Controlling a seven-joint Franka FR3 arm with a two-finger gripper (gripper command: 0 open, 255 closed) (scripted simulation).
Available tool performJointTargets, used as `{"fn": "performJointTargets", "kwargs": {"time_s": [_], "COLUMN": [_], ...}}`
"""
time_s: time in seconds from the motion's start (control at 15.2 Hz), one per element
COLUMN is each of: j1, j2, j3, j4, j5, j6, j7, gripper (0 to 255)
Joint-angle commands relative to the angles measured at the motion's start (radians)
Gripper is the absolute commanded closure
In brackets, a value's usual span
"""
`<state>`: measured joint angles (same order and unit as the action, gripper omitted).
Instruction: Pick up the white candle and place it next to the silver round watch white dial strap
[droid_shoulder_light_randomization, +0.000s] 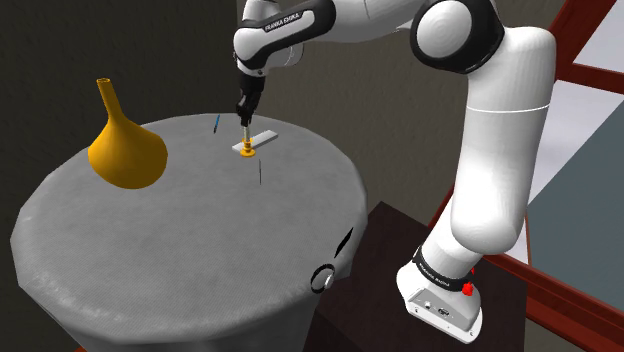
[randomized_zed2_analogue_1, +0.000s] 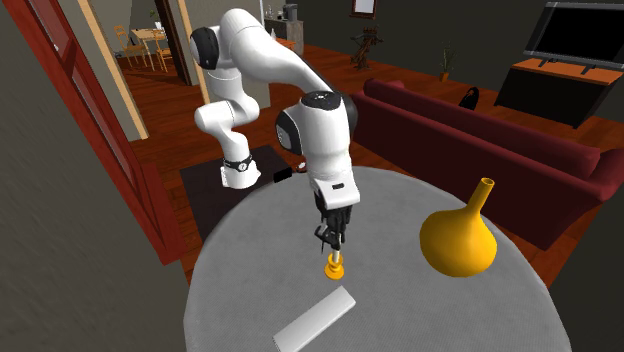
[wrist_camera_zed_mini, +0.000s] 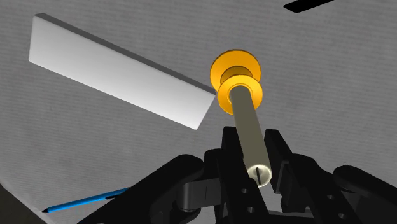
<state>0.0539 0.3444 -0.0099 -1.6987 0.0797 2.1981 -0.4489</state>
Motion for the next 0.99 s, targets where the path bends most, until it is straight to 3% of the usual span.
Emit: {"fn": "performJointTargets", "kwargs": {"time_s": [0.0, 0.92], "j1": [0.000, -0.001], "j2": [-0.010, -0.047], "j3": [-0.001, -0.003], "j4": [0.013, 0.149], "j5": [-0.001, -0.008], "j6": [-0.023, -0.196], "j7": [0.001, 0.013], "gripper": [255, 255]}}
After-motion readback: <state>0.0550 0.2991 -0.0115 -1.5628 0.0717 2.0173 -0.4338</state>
